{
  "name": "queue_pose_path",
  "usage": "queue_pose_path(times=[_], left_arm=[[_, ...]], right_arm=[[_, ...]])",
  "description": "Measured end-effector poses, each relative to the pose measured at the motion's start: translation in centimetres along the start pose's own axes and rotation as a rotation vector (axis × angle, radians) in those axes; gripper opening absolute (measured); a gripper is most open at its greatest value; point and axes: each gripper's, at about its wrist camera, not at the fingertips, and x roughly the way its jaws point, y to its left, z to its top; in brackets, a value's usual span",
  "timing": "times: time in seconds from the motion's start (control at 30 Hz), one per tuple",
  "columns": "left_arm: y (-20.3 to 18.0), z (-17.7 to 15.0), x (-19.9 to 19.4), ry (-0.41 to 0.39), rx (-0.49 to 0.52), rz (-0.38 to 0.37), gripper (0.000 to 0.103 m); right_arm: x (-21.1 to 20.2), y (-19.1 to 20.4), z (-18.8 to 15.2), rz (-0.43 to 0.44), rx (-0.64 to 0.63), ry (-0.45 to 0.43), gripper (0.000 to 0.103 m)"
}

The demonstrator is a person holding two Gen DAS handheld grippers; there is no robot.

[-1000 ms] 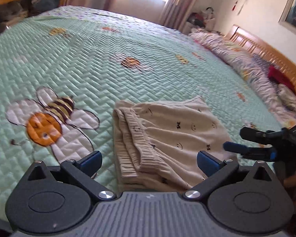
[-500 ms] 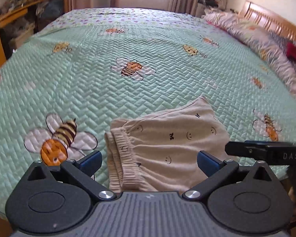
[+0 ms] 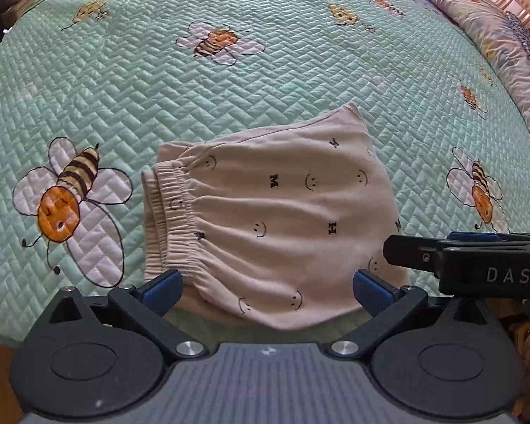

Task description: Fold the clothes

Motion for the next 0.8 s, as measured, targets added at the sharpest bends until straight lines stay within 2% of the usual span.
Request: queue_pose_path(times=[0.13,0.27,0.4,0.53,0.63,0.8], left_arm=[[0.2,0.3,0.0,0.046,-0.005,0.056,0.102],[2.0,0.4,-0.1,0.056,-0.061,0.081,0.102],[3.7,0.6,-0.2,0.067,-0.117,0.073,0.102],[3.9,0.8,-0.3,0.075,-0.113,0.076,0.102],[4.1,0.9,-0.3,0.075,-0.113,0.076,0.102],[4.4,0.9,0.0,0.075,-0.140,0.063,0.102]], right_arm=[[0.4,0.3,0.5,-0.019,-0.020,0.059,0.092],[0.7,1.0,0.8,-0.081,-0.067,0.066,0.092],[1.6,1.0,1.0,-0.105,-0.093,0.102,0.092],[2.5,2.2,0.6,-0.089,-0.153,0.159,0.092],[2.8,2.8,0.5,-0.085,-0.166,0.169,0.092],[2.3,3.2,0.6,-0.104,-0.186,0.125,0.092]])
